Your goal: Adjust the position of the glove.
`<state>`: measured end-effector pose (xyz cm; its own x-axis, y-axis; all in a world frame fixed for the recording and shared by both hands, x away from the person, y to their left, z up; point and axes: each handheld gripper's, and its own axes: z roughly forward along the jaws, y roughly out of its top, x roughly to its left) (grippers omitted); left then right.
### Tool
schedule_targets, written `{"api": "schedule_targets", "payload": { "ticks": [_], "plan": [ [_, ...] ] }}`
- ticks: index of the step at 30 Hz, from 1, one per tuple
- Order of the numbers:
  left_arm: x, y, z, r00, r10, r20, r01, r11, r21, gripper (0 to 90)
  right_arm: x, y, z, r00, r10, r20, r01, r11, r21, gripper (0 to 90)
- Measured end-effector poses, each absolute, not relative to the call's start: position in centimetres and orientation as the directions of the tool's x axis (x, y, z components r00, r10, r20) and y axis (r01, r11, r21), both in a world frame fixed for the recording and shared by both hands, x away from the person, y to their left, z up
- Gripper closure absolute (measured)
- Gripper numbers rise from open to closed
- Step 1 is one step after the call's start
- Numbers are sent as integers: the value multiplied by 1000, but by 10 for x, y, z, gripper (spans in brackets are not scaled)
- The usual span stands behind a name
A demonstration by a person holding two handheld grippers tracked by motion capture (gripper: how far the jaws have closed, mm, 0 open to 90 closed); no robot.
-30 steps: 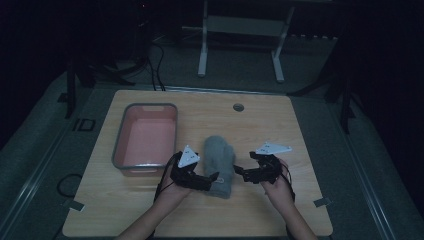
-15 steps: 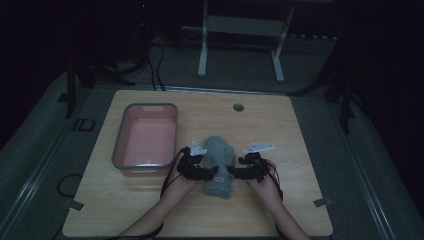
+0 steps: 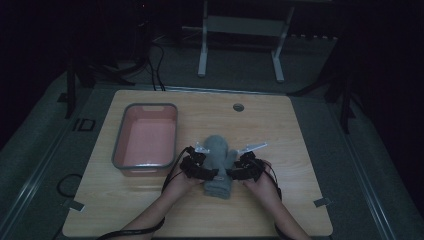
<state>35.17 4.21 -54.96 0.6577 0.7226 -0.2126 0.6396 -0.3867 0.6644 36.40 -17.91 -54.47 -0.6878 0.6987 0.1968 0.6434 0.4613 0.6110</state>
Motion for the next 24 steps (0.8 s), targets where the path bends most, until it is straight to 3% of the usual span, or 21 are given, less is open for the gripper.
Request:
{"api": "schedule_targets", "payload": {
  "ticks": [4, 5, 8, 14, 16, 24],
  "plan": [
    [360, 43, -553, 671, 689, -275, 660, -386, 645, 385, 366, -181, -549, -700, 669, 250, 646, 445, 620, 542],
    [361, 43, -553, 677, 678, -287, 660, -388, 643, 424, 366, -180, -549, -709, 656, 258, 642, 448, 622, 618],
    [361, 42, -553, 696, 649, -306, 651, -392, 650, 549, 362, -178, -548, -740, 634, 223, 600, 472, 646, 739],
    [361, 45, -554, 710, 621, -332, 644, -381, 664, 736, 348, -172, -546, -785, 616, 66, 478, 534, 697, 798],
    [360, 47, -555, 719, 607, -338, 631, -367, 684, 755, 344, -169, -544, -793, 609, 5, 435, 561, 704, 813],
    [354, 50, -538, 732, 598, -326, 605, -351, 715, 777, 340, -170, -531, -794, 608, -2, 409, 537, 737, 826]
  ]
}}
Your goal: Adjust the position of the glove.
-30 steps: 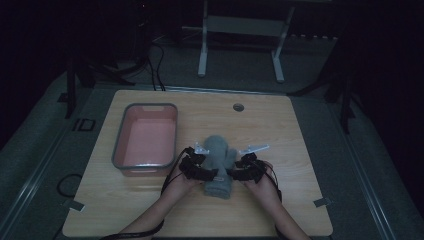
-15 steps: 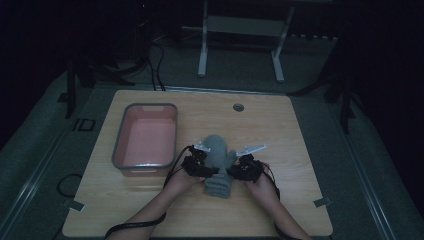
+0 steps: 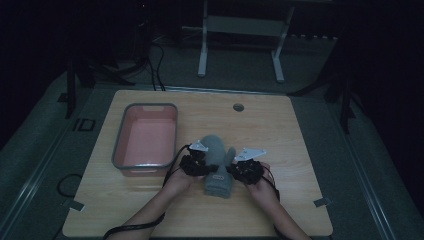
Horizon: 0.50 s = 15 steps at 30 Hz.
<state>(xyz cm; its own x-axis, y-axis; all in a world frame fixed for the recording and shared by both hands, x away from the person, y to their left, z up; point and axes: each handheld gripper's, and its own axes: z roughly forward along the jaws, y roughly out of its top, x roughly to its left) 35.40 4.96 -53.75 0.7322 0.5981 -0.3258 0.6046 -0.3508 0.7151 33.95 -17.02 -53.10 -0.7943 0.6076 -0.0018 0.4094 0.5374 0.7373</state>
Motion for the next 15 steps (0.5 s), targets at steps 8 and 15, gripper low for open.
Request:
{"api": "schedule_targets", "payload": {
  "ticks": [8, 15],
  "plan": [
    [353, 52, -507, 758, 582, -294, 568, -369, 736, 782, 337, -173, -505, -795, 607, 10, 392, 500, 772, 828],
    [352, 64, -469, 782, 571, -252, 525, -383, 760, 782, 337, -168, -473, -809, 587, 8, 346, 466, 814, 829]
  ]
}}
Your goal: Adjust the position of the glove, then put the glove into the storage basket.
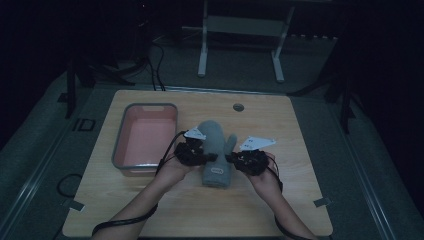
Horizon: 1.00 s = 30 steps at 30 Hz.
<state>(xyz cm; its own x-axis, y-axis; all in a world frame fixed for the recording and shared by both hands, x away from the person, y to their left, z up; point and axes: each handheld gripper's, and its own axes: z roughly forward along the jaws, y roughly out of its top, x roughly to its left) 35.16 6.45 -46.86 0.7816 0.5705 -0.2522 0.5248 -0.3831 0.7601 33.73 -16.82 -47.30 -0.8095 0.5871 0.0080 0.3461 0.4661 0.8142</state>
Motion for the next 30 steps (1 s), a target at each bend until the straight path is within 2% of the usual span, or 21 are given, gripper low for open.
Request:
{"api": "schedule_targets", "payload": {
  "ticks": [17, 30],
  "plan": [
    [362, 120, -421, 767, 605, -212, 509, -373, 776, 782, 356, -121, -431, -837, 548, 6, 287, 429, 857, 829],
    [373, 196, -378, 719, 679, -149, 511, -371, 775, 780, 382, -45, -394, -871, 492, 6, 234, 403, 885, 829]
  ]
}}
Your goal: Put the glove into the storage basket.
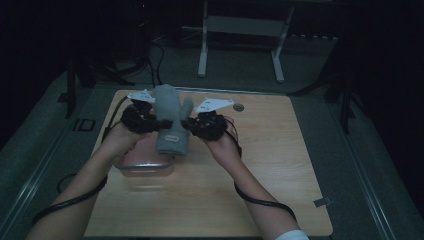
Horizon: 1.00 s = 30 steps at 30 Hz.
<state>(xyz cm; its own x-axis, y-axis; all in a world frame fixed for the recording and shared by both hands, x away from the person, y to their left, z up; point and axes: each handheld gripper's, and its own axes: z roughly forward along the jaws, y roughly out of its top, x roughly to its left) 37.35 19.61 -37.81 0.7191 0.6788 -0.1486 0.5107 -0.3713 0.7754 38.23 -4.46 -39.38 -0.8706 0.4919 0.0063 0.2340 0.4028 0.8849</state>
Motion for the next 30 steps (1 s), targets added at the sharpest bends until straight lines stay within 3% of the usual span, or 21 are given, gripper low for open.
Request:
{"api": "schedule_targets", "payload": {
  "ticks": [8, 12, 21, 30],
  "plan": [
    [381, 240, -399, 666, 730, -154, 571, -367, 734, 780, 399, 11, -412, -884, 466, 41, 263, 423, 867, 830],
    [388, 253, -424, 629, 751, -200, 629, -341, 699, 779, 406, 31, -433, -881, 470, 47, 289, 458, 841, 829],
    [405, 245, -474, 556, 799, -231, 726, -331, 602, 777, 426, 49, -478, -860, 505, 72, 387, 555, 736, 828],
    [424, 236, -496, 488, 838, -245, 806, -325, 494, 771, 439, 58, -501, -840, 538, 73, 448, 612, 652, 818]
  ]
}}
